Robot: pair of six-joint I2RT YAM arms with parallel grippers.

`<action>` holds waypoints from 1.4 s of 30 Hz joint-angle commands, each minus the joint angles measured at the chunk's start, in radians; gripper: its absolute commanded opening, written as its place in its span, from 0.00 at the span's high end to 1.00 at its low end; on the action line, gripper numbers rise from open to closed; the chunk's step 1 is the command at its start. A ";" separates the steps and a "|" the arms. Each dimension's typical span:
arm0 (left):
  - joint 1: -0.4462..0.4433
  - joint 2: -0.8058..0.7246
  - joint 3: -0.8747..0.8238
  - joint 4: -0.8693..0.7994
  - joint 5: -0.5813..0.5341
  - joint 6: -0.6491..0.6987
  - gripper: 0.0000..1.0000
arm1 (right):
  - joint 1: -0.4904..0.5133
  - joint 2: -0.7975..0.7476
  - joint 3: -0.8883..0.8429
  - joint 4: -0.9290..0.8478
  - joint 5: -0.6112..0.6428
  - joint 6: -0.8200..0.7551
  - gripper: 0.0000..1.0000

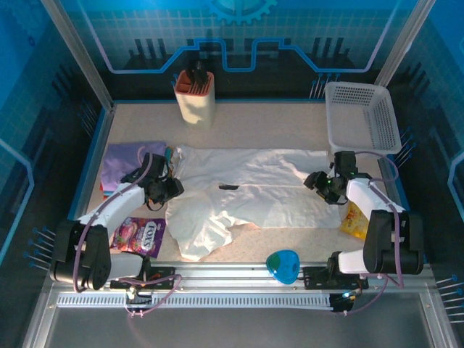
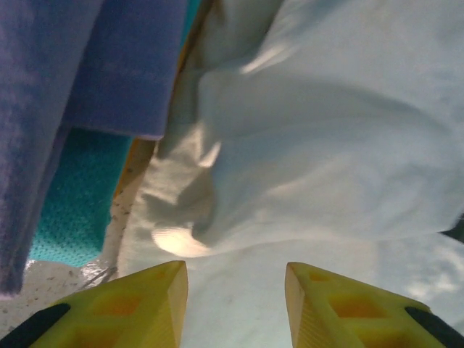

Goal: Fold and stack the t-shirts

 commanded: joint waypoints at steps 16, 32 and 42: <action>-0.006 0.059 -0.069 0.195 -0.023 0.034 0.63 | 0.063 0.041 -0.041 0.191 0.059 0.171 0.41; -0.009 0.066 -0.060 0.212 -0.017 0.038 0.91 | 0.064 0.053 -0.047 0.202 0.064 0.204 0.44; -0.013 0.061 -0.040 0.189 -0.024 0.032 1.00 | 0.089 0.085 -0.080 0.262 0.064 0.283 0.35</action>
